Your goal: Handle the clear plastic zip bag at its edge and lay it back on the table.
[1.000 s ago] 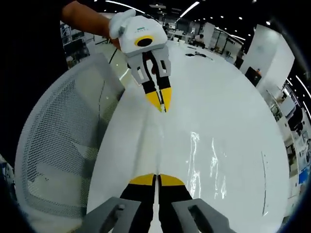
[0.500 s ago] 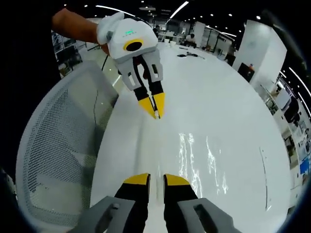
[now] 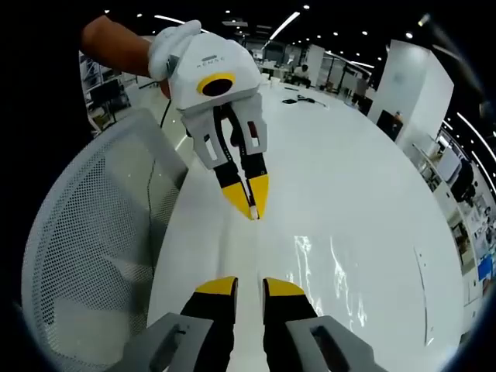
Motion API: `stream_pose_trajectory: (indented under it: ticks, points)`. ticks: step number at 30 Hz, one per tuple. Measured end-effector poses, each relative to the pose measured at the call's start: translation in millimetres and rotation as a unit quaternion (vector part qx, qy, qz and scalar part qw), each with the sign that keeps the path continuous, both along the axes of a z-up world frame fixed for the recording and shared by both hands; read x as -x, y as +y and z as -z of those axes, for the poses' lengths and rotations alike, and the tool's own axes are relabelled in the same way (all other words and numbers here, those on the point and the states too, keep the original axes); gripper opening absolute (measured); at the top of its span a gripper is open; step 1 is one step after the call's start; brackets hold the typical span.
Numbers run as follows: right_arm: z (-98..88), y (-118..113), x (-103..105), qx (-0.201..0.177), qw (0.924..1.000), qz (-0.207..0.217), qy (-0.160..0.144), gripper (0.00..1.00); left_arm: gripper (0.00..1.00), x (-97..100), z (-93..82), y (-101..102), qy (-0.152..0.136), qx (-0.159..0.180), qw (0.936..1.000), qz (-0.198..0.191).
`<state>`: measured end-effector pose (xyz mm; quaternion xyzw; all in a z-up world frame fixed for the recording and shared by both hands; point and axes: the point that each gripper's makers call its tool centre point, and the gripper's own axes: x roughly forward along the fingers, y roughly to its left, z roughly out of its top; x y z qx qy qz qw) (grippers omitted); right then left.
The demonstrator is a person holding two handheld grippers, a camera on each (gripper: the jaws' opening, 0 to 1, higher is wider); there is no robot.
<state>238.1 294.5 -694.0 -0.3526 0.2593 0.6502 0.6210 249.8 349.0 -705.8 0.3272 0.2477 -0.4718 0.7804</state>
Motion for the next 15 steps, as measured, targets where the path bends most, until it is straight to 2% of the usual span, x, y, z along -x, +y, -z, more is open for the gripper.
stream_pose_trajectory:
  ticks: [15]
  points:
    - [1.1,36.3,4.4,-0.015,0.9997,-0.012,-0.015,0.09,0.0,1.5,-1.1,-8.6,0.003,0.002,0.9999,0.012]
